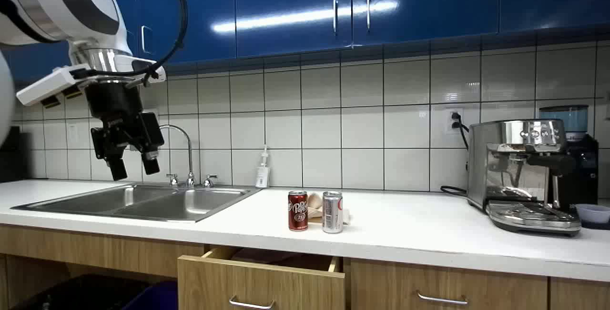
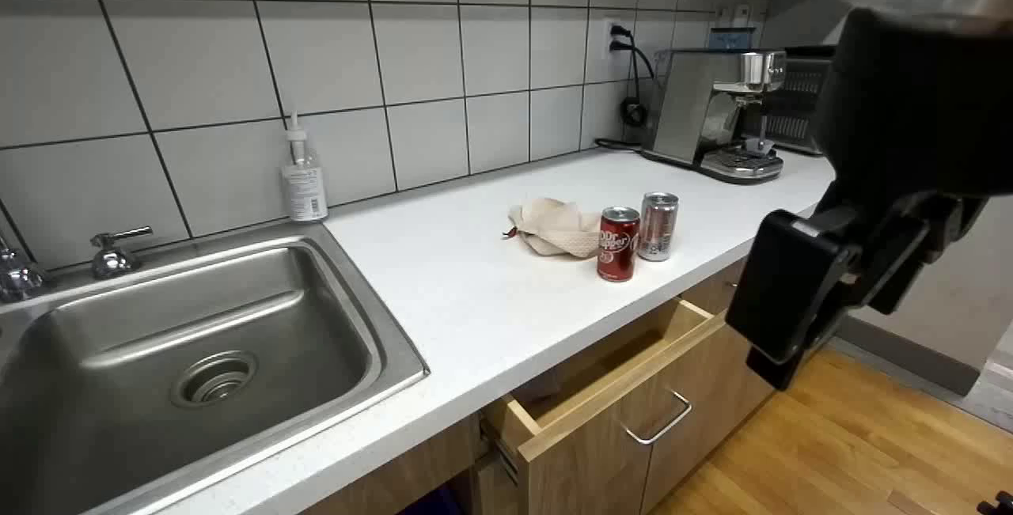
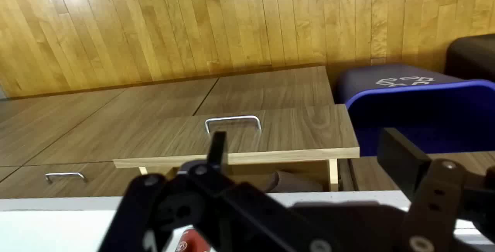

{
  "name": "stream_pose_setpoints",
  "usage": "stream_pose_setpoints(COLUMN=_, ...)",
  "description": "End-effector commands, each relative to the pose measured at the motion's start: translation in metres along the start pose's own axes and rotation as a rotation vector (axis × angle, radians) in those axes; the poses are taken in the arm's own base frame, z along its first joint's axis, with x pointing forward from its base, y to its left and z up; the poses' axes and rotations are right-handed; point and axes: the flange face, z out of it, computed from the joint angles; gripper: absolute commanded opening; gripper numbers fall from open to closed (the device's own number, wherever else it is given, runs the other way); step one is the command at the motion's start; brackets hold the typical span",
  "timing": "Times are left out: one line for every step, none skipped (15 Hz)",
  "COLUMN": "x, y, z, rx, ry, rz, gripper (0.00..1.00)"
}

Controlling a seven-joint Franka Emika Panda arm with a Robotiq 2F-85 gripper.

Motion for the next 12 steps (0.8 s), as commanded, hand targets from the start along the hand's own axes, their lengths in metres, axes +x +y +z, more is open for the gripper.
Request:
stream_pose_setpoints(x=0.0002, y=0.0001, z=-0.0001, rx=0.000, ry=-0.002, rz=0.000, gripper=1.00)
stream_pose_setpoints(x=0.0002, y=0.0001, z=0.0001, rx=0.000, ry=-0.002, rz=-0.001, gripper=1.00)
stream_pose_setpoints(x=0.0002, y=0.0001, z=0.0002, rx=0.000, ry=-0.002, rz=-0.001, gripper=1.00)
stream_pose_setpoints(x=0.0002, y=0.0000, z=0.0002, rx=0.000, ry=-0.002, rz=-0.001, gripper=1.00)
stream_pose_setpoints(x=0.0002, y=0.0000, z=0.0002, rx=0.000, ry=-0.002, rz=-0.001, gripper=1.00)
stream_pose_setpoints(x=0.0002, y=0.0000, z=0.0002, rx=0.000, ry=-0.002, rz=-0.001, gripper=1.00)
stream_pose_setpoints(x=0.0002, y=0.0000, z=0.0002, rx=0.000, ry=-0.002, rz=-0.001, gripper=1.00)
stream_pose_setpoints(x=0.0002, y=0.0000, z=0.0002, rx=0.000, ry=-0.002, rz=-0.001, gripper=1.00)
stream_pose_setpoints(x=0.0007, y=0.0000, z=0.0014, rx=-0.002, ry=0.003, rz=-0.006, gripper=1.00)
stream_pose_setpoints(x=0.0023, y=0.0004, z=0.0025, rx=0.002, ry=0.014, rz=-0.014, gripper=1.00)
stream_pose_setpoints(x=0.0036, y=0.0003, z=0.0035, rx=0.006, ry=0.019, rz=-0.023, gripper=1.00)
stream_pose_setpoints(x=0.0061, y=-0.0002, z=0.0064, rx=0.011, ry=0.025, rz=-0.036, gripper=1.00)
